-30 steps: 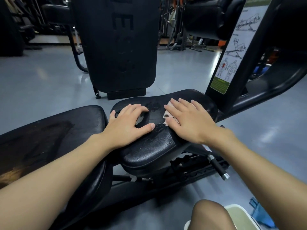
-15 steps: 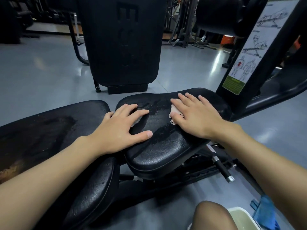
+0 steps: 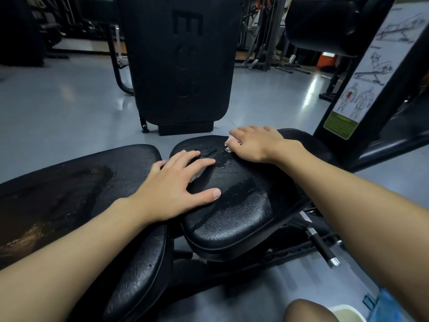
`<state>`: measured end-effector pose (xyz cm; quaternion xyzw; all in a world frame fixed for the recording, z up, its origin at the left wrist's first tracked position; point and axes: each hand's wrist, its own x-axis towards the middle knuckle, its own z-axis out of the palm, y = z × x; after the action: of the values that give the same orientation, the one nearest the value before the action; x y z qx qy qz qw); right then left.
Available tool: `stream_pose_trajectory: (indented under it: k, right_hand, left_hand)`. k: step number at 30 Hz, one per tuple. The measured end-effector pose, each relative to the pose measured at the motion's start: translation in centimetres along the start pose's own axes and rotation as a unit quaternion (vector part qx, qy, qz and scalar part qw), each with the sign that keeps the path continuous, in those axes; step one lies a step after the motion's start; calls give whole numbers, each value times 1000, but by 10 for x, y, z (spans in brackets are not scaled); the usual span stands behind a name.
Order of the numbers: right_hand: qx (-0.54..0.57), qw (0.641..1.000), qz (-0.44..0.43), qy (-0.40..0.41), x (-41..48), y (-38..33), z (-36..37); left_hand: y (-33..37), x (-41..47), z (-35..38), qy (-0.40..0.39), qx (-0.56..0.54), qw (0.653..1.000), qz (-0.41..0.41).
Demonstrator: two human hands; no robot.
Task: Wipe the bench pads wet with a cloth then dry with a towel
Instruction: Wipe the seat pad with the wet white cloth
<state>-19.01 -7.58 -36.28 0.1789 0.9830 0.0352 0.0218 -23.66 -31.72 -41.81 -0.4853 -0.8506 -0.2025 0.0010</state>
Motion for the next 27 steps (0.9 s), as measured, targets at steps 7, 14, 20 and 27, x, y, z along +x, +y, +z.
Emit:
stream_pose_trajectory:
  k: [7, 14, 20, 27]
  right_hand:
    - [-3, 999, -37, 39, -80, -8, 9]
    - [-2, 997, -53, 56, -160, -19, 20]
    - [36, 996, -42, 75, -161, -26, 23]
    - [-5, 1000, -22, 21, -92, -26, 9]
  left_hand:
    - [1, -1, 0, 1, -3, 1000, -4]
    - [5, -6, -4, 10, 7, 1000, -28]
    - [-19, -16, -15, -27, 36, 999, -11]
    - [-27, -15, -9, -6, 14, 1000, -2]
